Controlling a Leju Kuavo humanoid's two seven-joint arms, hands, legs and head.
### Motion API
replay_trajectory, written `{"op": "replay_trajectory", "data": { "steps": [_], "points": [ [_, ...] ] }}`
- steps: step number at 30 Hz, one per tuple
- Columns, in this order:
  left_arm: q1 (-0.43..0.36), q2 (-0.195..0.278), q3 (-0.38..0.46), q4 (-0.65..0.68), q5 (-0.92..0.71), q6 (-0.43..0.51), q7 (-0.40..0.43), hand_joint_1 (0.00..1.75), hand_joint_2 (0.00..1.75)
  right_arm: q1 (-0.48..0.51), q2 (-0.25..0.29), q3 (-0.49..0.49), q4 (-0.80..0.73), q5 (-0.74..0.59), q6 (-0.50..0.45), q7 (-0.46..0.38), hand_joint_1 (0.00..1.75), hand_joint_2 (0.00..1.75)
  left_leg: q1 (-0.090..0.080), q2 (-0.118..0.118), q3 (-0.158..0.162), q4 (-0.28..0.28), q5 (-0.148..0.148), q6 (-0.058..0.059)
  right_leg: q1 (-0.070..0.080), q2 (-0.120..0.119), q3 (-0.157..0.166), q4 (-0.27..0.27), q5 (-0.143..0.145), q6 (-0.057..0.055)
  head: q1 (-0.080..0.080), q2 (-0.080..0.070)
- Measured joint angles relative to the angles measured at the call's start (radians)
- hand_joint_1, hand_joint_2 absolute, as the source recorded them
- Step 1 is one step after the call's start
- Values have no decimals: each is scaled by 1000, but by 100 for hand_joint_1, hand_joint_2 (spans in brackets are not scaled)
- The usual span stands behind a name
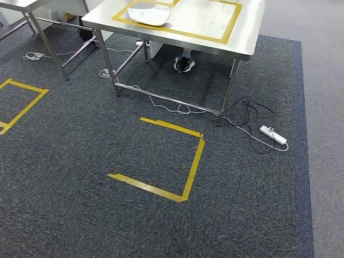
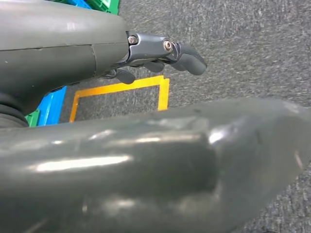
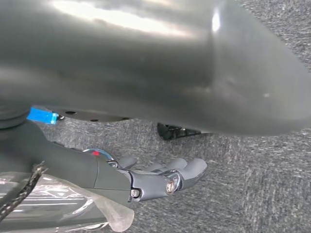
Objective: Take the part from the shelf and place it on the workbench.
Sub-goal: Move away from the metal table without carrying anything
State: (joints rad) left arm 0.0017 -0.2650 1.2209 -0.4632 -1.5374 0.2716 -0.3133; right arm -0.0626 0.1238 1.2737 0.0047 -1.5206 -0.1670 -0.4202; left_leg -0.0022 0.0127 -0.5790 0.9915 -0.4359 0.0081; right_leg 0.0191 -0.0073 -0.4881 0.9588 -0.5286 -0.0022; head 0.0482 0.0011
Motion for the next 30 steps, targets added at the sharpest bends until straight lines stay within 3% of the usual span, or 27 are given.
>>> {"op": "replay_trajectory", "data": {
  "steps": [10,19,24,30],
  "points": [
    [13,-39,40,-110,-22,-70,3,0,0,1,0,-8,0,0,7,-31,0,0,-2,0,-1,0,2,3,-1,0,-1,0,1,1,0,0],
    [2,-37,38,-62,-21,-13,-10,0,0,2,-11,-35,1,0,14,-56,0,0,-5,0,-3,0,4,7,-4,0,-3,-1,5,4,0,0],
    [-3,-44,27,-18,-23,36,37,0,0,8,-30,-88,1,0,43,-89,0,0,-8,0,-6,3,4,11,-8,0,-5,-2,8,11,0,0],
    [1,-36,-15,2,-22,-7,55,0,0,15,-46,-146,1,0,48,-99,0,0,-13,0,-9,6,2,20,-13,0,-6,-2,9,19,0,0]
  ]
}}
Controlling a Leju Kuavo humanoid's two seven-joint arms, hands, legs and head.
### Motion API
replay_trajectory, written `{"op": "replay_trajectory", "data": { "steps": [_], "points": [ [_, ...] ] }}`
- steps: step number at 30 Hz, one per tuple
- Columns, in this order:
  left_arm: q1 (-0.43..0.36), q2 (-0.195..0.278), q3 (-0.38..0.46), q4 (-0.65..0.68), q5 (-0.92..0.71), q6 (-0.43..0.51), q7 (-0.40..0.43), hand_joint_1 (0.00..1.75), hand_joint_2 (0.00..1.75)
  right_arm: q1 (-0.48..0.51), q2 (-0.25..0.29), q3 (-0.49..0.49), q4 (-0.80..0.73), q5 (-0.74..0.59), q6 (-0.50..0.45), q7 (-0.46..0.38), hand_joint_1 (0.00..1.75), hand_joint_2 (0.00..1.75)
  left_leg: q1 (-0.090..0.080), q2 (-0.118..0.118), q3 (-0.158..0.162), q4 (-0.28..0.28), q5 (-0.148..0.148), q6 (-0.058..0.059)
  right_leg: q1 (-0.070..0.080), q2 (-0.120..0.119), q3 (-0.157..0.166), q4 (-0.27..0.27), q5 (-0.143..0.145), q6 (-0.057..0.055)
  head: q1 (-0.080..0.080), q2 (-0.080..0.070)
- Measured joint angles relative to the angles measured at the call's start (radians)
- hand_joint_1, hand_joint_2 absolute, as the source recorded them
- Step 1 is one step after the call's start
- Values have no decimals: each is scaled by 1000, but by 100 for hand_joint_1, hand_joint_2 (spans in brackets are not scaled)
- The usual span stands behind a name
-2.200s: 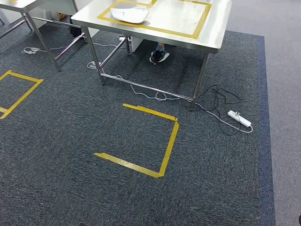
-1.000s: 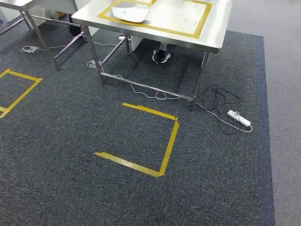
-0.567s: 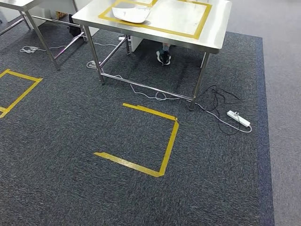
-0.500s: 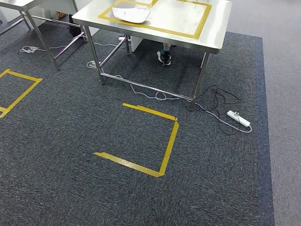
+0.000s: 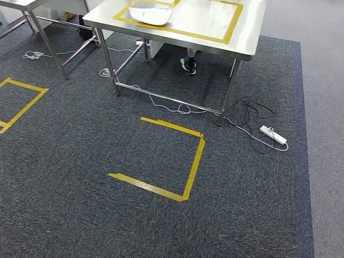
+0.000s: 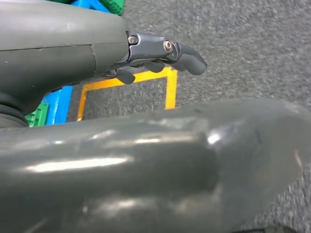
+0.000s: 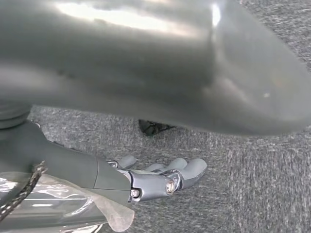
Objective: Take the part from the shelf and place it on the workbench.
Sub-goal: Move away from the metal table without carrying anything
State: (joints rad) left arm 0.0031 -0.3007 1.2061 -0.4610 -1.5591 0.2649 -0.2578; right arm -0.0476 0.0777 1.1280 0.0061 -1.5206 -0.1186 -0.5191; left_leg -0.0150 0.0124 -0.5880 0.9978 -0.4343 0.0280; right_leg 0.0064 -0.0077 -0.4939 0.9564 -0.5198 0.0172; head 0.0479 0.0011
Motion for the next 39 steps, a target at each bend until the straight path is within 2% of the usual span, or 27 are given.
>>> {"op": "replay_trajectory", "data": {
  "steps": [2,3,4,7,8,9,10,12,13,14,17,18,19,20,22,23,24,25,27,29,30,32,34,35,37,38,39],
  "points": [
    [2,1,-7,1,0,-4,-3,0,0,2,-3,-12,0,0,0,-1,0,0,2,0,0,-5,3,6,0,1,0,3,-4,6,0,0],
    [3,0,-10,2,0,-6,-4,0,0,3,-4,-17,0,0,0,-2,0,0,5,1,0,-9,6,10,0,2,-3,13,-16,10,1,0],
    [3,0,-12,2,0,-7,-4,0,0,3,-6,-20,0,0,0,-2,0,0,8,1,-1,-14,10,15,-1,3,-16,44,-42,14,1,0],
    [3,-2,-15,4,16,-9,-6,0,0,8,-9,-38,0,0,-9,6,0,0,12,5,-12,-16,17,19,-8,5,-99,232,-155,23,3,0],
    [3,-4,-13,5,26,-5,-5,0,0,11,-9,-52,0,0,-16,11,0,0,12,6,-16,-15,18,18,-10,5,-117,276,-170,25,3,0],
    [3,-6,-12,7,34,0,-2,0,0,15,-9,-68,0,0,-21,15,0,0,12,7,-19,-15,20,15,-12,5,-115,282,-164,26,3,0],
    [3,-8,-10,11,37,7,3,0,0,18,-9,-82,0,0,-22,15,0,0,12,9,-21,-14,22,13,-14,4,-94,247,-141,26,3,0],
    [3,-11,-9,22,32,19,15,0,0,19,-10,-99,0,0,-16,11,0,0,12,15,-22,-13,26,6,-14,-10,-13,98,-75,20,2,0],
    [4,-11,-9,26,29,22,20,0,0,17,-11,-104,0,0,-13,8,0,0,11,19,-21,-13,28,1,-12,-17,18,35,-51,15,2,0],
    [3,-11,-9,30,27,24,23,0,0,15,-12,-108,0,0,-12,7,0,0,11,22,-21,-12,30,-5,-10,-21,36,-2,-38,10,0,0],
    [3,-11,-9,35,26,25,26,0,0,16,-12,-118,0,0,-9,6,0,0,17,28,-19,-14,38,-26,-4,-12,36,-16,-21,-10,-2,0],
    [3,-11,-9,37,26,25,27,0,0,17,-12,-119,0,0,-9,6,0,0,19,24,-22,-6,29,-33,-5,-9,34,-19,-13,-17,-2,0],
    [4,-10,-9,38,26,25,27,0,0,17,-12,-120,0,0,-9,6,0,0,21,17,-31,19,6,-39,-7,-7,31,-22,-6,-23,-4,0],
    [4,-10,-9,39,26,25,27,0,0,17,-12,-121,0,0,-9,6,0,0,22,8,-47,65,-31,-44,-9,-4,28,-24,1,-28,-6,0],
    [5,-9,-9,41,27,25,27,0,0,17,-12,-121,0,0,-9,6,0,0,25,-1,-91,203,-118,-51,-8,4,20,-22,6,-33,-8,0],
    [5,-9,-8,41,31,25,25,0,0,18,-12,-121,0,0,-8,6,0,0,25,-2,-105,258,-144,-53,-8,9,17,-21,7,-34,-8,0],
    [5,-9,-8,42,36,25,21,0,0,19,-12,-121,0,0,-7,7,0,0,26,-2,-104,279,-149,-55,-8,15,16,-19,9,-33,-8,0],
    [5,-9,-8,42,42,25,18,0,0,19,-12,-121,0,0,-4,9,0,0,27,-3,-84,260,-135,-55,-8,23,16,-15,9,-31,-8,0],
    [4,-9,-11,42,53,24,14,0,0,15,-12,-121,0,0,0,12,0,0,31,-20,-8,136,-77,-55,-10,42,15,-3,7,-25,-8,0],
    [3,-9,-15,42,59,23,14,0,0,10,-12,-121,0,0,3,14,0,0,34,-47,47,35,-51,-49,-9,58,2,14,2,-14,-9,0],
    [2,-9,-18,42,61,23,13,0,0,9,-12,-121,0,0,6,14,0,0,34,-56,52,19,-56,-45,-9,64,-6,20,1,-7,-9,0],
    [-1,-9,-25,41,68,22,12,0,0,9,-12,-122,0,0,11,16,0,0,33,-48,48,13,-60,-34,-10,73,-22,27,3,4,-10,0],
    [-2,-9,-37,39,82,22,12,0,0,9,-12,-123,0,0,14,18,0,0,35,-34,44,10,-56,-22,-11,55,-41,52,-15,14,-6,0],
    [-2,-9,-44,39,91,22,13,0,0,8,-12,-124,0,0,15,18,0,0,36,-25,43,8,-55,-17,-11,40,-64,93,-40,18,-4,0],
    [-1,-9,-56,38,102,22,14,0,0,4,-12,-128,0,0,16,18,0,0,33,-6,38,8,-54,-10,-12,19,-132,230,-103,25,1,0],
    [-1,-9,-60,38,105,22,15,0,0,4,-12,-129,0,0,16,18,0,0,31,4,36,8,-53,-8,-12,16,-163,293,-124,27,1,0],
    [-1,-9,-63,37,106,22,15,0,0,5,-12,-131,0,0,16,19,0,0,29,13,34,8,-53,-7,-13,15,-178,325,-128,27,1,0]
  ]
}}
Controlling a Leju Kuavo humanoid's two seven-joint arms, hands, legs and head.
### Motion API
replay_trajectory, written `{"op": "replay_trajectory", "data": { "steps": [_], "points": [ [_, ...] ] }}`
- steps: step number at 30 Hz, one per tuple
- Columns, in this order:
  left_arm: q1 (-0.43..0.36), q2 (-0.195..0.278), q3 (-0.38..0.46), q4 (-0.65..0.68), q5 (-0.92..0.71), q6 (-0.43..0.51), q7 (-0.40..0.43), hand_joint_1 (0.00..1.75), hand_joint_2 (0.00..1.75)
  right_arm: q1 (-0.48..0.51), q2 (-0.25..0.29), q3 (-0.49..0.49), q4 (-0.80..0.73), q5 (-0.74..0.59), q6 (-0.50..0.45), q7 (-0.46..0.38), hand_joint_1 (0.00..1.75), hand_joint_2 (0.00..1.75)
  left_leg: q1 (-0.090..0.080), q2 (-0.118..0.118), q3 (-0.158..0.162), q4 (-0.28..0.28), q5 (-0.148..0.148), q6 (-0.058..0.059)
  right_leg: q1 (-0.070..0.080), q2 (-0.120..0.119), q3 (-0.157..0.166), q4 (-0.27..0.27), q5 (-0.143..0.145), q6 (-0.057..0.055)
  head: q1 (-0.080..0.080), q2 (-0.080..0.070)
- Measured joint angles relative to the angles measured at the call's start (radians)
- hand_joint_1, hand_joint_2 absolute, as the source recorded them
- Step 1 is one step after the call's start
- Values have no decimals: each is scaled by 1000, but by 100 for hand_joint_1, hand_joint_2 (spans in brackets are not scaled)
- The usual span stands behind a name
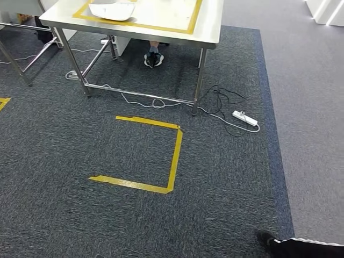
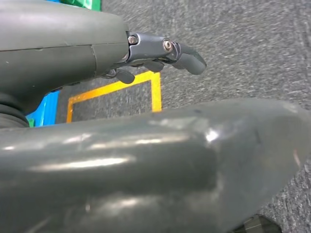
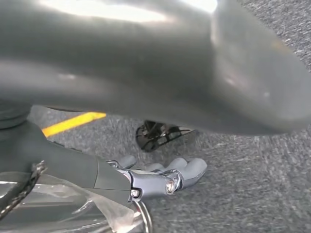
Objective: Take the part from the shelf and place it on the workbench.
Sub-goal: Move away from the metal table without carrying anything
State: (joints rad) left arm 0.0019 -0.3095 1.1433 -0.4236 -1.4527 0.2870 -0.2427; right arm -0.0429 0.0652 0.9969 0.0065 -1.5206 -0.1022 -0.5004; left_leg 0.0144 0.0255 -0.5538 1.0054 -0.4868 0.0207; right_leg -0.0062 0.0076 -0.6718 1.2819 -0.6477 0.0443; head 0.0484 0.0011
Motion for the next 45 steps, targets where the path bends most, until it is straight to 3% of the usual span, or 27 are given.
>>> {"op": "replay_trajectory", "data": {
  "steps": [1,2,4,5,7,8,10,12,14,15,16,17,19,21,24,26,29,30,31,32,33,35,37,39,41,43,45],
  "points": [
    [0,0,-2,0,1,0,0,0,0,1,0,-2,0,0,0,0,0,0,-2,7,0,0,0,0,0,-1,7,-11,16,-2,0,0],
    [-1,0,-4,0,2,0,0,0,0,3,0,-4,0,0,0,1,0,0,-3,14,1,0,0,0,1,-5,36,-62,47,-6,0,0],
    [-1,0,-11,0,3,0,0,0,0,1,0,-5,0,0,0,1,0,0,-8,26,3,1,1,-2,8,-32,118,-210,106,-21,0,0],
    [-1,0,-14,-1,3,0,0,0,0,-1,0,-6,0,0,-1,0,0,0,-10,33,3,2,1,-5,13,-46,146,-265,119,-28,0,0],
    [-1,0,-18,-1,4,0,0,0,0,-4,0,-6,0,0,-2,0,0,0,-11,47,2,3,2,-14,20,-55,159,-303,119,-38,-1,0],
    [-1,0,-19,-1,4,0,0,0,0,-3,0,-7,0,0,-2,0,0,0,-11,54,4,1,3,-19,20,-48,157,-305,122,-42,-1,0],
    [-1,2,-23,-2,8,0,1,0,0,2,0,-7,0,0,-3,0,0,0,-9,38,0,16,-12,-31,15,-35,163,-314,133,-49,-2,0],
    [1,3,-27,-4,18,0,3,0,0,2,1,-7,0,0,-3,-1,0,0,-6,0,-31,99,-69,-41,8,-24,168,-320,143,-57,-5,0],
    [6,4,-34,-4,27,0,7,0,0,1,1,-8,0,0,-2,-2,0,0,-4,-15,-84,225,-130,-46,7,-9,165,-319,146,-62,-6,0],
    [7,5,-38,-4,30,0,8,0,0,2,1,-8,0,0,-2,-2,0,0,-3,-16,-100,265,-140,-48,7,0,165,-317,146,-62,-6,0],
    [9,5,-42,-4,33,0,9,0,0,2,1,-8,0,0,-1,-2,0,0,-3,-17,-102,269,-129,-49,6,9,165,-316,146,-61,-6,0],
    [10,5,-45,-4,35,0,9,0,0,3,1,-8,0,0,0,-2,0,0,-2,-18,-87,236,-100,-49,5,19,165,-314,145,-60,-6,0],
    [12,5,-51,-4,39,1,9,0,0,2,1,-8,0,0,0,-3,0,0,2,-37,-29,107,-32,-47,5,38,164,-306,140,-52,-6,0],
    [12,5,-57,-4,39,2,9,0,0,0,1,-8,0,0,0,-3,0,0,4,-60,6,22,-7,-41,6,54,154,-295,135,-40,-6,0],
    [12,4,-66,-4,44,2,11,0,0,4,1,-8,0,0,1,-4,0,0,2,-55,5,9,-9,-22,2,65,139,-290,135,-23,-7,0],
    [12,3,-70,-4,47,2,11,0,0,5,1,-8,0,0,1,-4,0,0,4,-42,5,3,-5,-9,2,43,114,-251,108,-13,-2,0],
    [14,3,-74,-4,49,3,12,0,0,1,1,-9,0,0,1,-3,0,0,4,-15,2,1,-5,0,0,3,21,-62,17,-1,4,0],
    [15,3,-74,-4,49,3,12,0,0,1,1,-9,0,0,2,-3,0,0,3,-6,2,2,-6,1,0,0,-3,-13,3,1,3,0],
    [15,3,-74,-4,49,3,12,0,0,1,1,-9,0,0,2,-3,0,0,2,2,3,2,-6,1,0,-2,-10,1,8,1,3,0],
    [15,3,-75,-4,50,2,12,0,0,3,1,-9,0,0,2,-3,0,0,2,8,4,2,-6,1,0,-4,4,-26,32,-1,3,0],
    [15,3,-76,-4,53,2,12,0,0,3,1,-9,0,0,3,-2,0,0,1,15,5,2,-7,0,1,-11,37,-90,68,-5,3,0],
    [16,3,-85,-4,66,1,13,0,0,0,1,-9,0,0,6,-1,0,0,-2,27,9,2,-9,-4,9,-48,109,-234,121,-19,3,0],
    [18,3,-98,-4,84,0,17,0,0,-5,1,-9,0,0,10,1,0,0,-4,43,11,3,-12,-13,18,-69,136,-295,131,-31,2,0],
    [20,3,-113,-5,102,0,23,0,0,-5,1,-10,0,0,15,2,0,0,-3,58,16,1,-14,-25,19,-50,139,-301,135,-40,2,0],
    [23,5,-132,-7,119,-2,29,0,0,-1,1,-12,0,0,17,3,0,0,-1,37,12,25,-38,-37,12,-31,148,-311,145,-51,1,0],
    [28,7,-147,-10,132,-4,33,0,0,0,1,-13,0,0,19,3,0,0,0,-2,-28,127,-101,-44,7,-12,153,-316,151,-57,-3,0],
    [33,8,-158,-12,138,-5,36,0,0,-1,1,-13,0,0,19,4,0,0,1,-16,-85,254,-153,-48,7,12,153,-314,152,-60,-3,0]
  ]
}}
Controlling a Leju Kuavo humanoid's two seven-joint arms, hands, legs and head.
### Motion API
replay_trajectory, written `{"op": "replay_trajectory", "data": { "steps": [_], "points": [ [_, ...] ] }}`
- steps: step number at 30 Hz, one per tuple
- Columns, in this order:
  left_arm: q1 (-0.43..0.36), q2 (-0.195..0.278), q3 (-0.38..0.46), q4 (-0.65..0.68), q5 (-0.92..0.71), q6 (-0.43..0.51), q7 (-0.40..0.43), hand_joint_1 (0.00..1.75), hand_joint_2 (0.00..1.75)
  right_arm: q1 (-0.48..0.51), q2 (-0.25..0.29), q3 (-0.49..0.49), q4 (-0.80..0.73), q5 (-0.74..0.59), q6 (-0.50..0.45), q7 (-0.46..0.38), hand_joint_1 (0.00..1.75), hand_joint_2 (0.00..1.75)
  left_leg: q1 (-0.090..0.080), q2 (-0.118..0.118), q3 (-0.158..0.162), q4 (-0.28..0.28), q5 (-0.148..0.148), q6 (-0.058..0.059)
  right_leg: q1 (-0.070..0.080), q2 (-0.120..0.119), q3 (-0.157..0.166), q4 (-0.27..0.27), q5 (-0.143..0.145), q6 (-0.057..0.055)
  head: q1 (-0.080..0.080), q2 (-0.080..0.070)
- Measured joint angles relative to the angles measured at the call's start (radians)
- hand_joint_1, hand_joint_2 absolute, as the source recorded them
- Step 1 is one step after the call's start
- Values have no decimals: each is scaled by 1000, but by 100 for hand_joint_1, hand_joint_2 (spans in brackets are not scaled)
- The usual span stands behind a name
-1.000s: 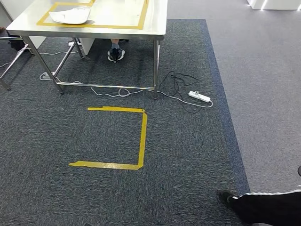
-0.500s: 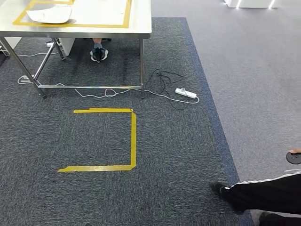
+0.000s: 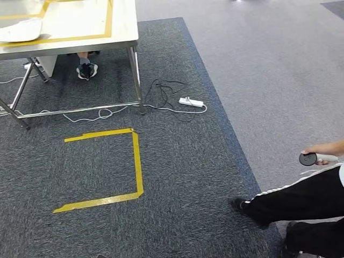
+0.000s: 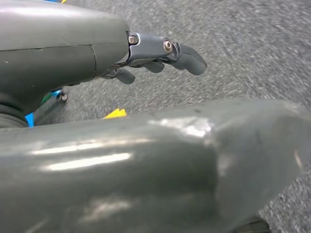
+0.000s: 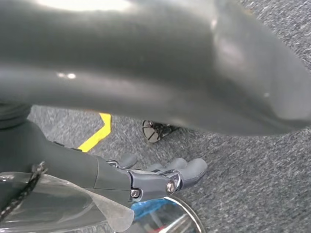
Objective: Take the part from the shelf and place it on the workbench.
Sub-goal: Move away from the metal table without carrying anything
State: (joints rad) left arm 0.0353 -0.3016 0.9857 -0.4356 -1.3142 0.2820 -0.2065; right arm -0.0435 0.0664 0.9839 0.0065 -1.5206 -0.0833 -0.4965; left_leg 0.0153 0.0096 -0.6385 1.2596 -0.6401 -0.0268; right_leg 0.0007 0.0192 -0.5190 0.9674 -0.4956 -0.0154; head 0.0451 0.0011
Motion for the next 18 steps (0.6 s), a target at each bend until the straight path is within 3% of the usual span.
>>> {"op": "replay_trajectory", "data": {
  "steps": [1,2,3,5,7,9,10,12,13,15,16,17,18],
  "points": [
    [2,0,-5,0,2,0,1,0,0,1,0,0,0,0,0,0,0,0,0,-1,-14,27,1,-1,0,13,1,1,0,0,0,0],
    [4,0,-9,-1,3,0,1,0,0,1,0,0,0,0,0,0,0,0,1,-3,-11,14,24,0,-1,27,2,2,-1,1,0,0],
    [5,0,-13,-2,4,0,1,0,0,1,0,0,0,0,0,0,0,0,2,-8,9,-38,62,1,-1,42,3,5,-3,3,0,0],
    [7,0,-17,-3,4,0,1,0,0,0,0,0,0,0,1,0,0,0,7,-54,64,-171,129,4,-2,69,0,15,-8,11,0,0],
    [9,0,-20,-4,4,0,2,0,0,-2,0,-1,0,0,1,0,0,0,10,-93,89,-233,142,11,-4,92,-13,25,-11,23,0,0],
    [9,-1,-23,-5,4,0,3,0,0,1,0,-1,0,0,1,0,0,0,8,-84,88,-238,139,20,-8,113,-28,26,-9,37,1,0],
    [9,-2,-26,-7,4,0,3,0,0,4,0,-1,0,0,1,0,0,0,8,-73,89,-241,140,27,-9,105,-33,30,-11,42,1,0],
    [10,-3,-31,-9,4,0,3,0,0,5,0,-2,0,0,0,0,0,0,9,-45,91,-248,142,42,-8,52,-63,84,-47,52,6,0],
    [11,-3,-33,-9,4,0,3,0,0,3,0,-2,0,0,0,0,0,0,8,-29,92,-249,141,47,-7,18,-91,142,-79,57,9,0],
    [12,-3,-34,-10,4,0,3,0,0,-1,0,-2,0,0,0,0,0,0,5,3,91,-249,139,52,-10,-10,-157,276,-141,64,12,0],
    [12,-3,-34,-10,4,0,3,0,0,-1,0,-2,0,0,0,1,0,0,3,19,91,-249,139,52,-11,-13,-175,312,-149,65,12,0],
    [12,-3,-35,-10,4,0,3,0,0,0,0,-2,0,0,0,1,0,0,2,33,92,-249,138,52,-12,-16,-172,310,-137,65,12,0],
    [12,-3,-36,-11,4,-1,3,0,0,1,0,-2,0,0,-1,2,0,0,2,45,94,-249,137,51,-11,-21,-148,266,-109,63,12,0]
  ]
}}
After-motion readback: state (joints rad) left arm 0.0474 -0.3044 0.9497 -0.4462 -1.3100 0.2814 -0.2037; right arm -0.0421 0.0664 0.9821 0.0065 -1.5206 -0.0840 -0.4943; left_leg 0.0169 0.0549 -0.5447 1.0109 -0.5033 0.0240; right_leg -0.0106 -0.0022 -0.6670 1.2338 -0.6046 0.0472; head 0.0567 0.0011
